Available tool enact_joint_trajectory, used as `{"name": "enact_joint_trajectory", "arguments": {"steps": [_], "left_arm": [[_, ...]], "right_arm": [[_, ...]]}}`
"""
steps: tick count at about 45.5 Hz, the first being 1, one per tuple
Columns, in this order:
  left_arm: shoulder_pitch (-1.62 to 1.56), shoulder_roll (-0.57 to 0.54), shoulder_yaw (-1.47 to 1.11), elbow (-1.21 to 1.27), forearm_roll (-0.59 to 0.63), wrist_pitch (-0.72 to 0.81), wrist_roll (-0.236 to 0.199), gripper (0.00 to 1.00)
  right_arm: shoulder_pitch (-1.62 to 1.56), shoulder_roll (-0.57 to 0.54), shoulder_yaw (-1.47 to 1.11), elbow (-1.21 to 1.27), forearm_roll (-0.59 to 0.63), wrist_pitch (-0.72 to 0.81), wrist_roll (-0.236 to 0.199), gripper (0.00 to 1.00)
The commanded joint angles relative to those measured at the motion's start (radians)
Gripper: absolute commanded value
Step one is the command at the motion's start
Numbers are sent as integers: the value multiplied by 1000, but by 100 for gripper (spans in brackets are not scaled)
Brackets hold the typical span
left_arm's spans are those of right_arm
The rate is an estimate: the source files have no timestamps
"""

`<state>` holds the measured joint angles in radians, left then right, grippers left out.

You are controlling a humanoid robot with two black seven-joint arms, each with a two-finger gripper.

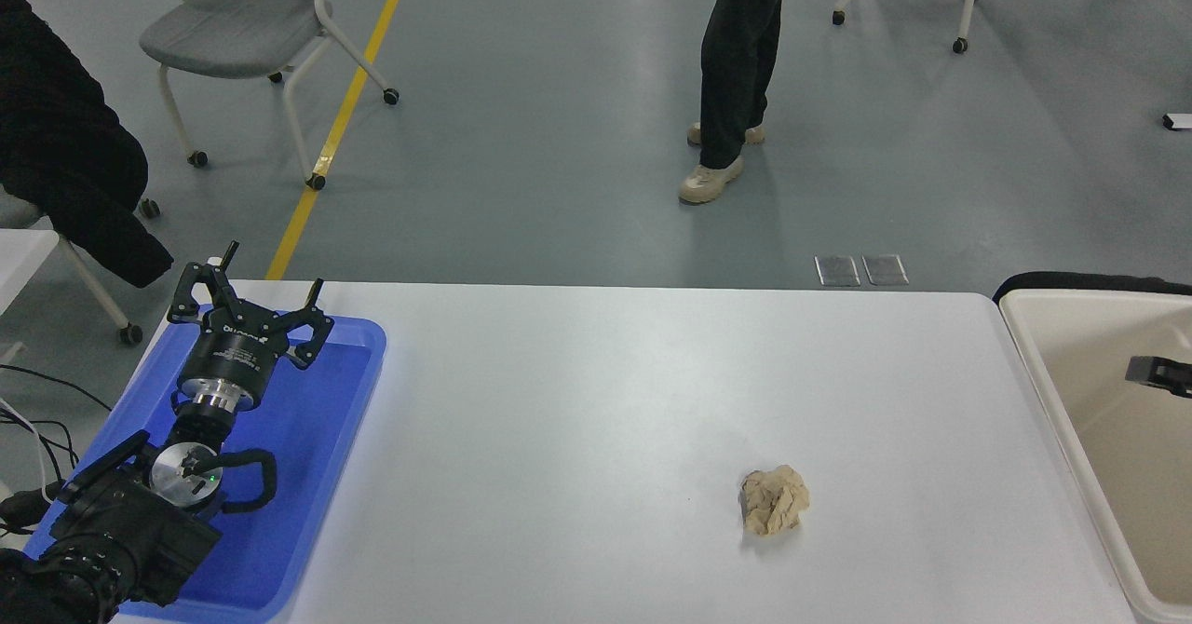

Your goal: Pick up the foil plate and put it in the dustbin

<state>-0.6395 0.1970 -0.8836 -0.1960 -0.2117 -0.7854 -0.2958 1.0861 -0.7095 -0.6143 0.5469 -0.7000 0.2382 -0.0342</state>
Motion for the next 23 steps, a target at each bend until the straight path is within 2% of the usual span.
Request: {"name": "enact_joint_trajectory", "arguments": {"steps": [1, 9, 18, 23], "left_arm": [[0, -1, 0, -2, 0, 0, 0, 100], [0, -1, 0, -2, 0, 0, 0, 100], [0, 1, 0, 1, 0, 0, 0, 100], [1, 1, 0, 1, 0, 0, 0, 100]], "right_arm": [[280, -39, -241, 264, 4, 50, 2, 100], [484, 10, -415, 378, 17, 98, 5, 100], [782, 22, -493, 573, 43, 354, 10, 100], [902, 53, -502, 653, 109, 437, 8, 100]]}}
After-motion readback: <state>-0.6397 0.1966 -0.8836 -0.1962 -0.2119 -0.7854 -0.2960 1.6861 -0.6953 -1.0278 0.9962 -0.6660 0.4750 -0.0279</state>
